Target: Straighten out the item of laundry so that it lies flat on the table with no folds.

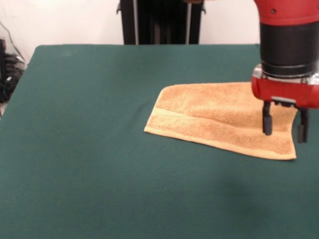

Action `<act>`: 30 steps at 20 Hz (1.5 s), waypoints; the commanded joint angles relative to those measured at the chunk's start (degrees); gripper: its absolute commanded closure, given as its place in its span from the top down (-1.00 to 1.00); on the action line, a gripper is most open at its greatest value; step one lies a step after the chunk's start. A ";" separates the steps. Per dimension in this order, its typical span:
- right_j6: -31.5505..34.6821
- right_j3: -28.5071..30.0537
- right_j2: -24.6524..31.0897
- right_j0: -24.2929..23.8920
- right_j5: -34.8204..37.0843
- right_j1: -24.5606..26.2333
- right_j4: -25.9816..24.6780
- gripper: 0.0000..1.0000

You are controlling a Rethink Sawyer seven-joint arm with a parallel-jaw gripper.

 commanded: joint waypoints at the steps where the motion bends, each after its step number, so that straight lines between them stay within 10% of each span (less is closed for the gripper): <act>1: 8.45 -2.67 3.13 4.98 -0.33 8.84 1.72 1.00; 13: 11.39 -18.77 -4.20 11.37 21.93 16.47 2.19 1.00; 30: 6.93 -4.61 -4.85 8.72 23.64 7.58 -0.07 1.00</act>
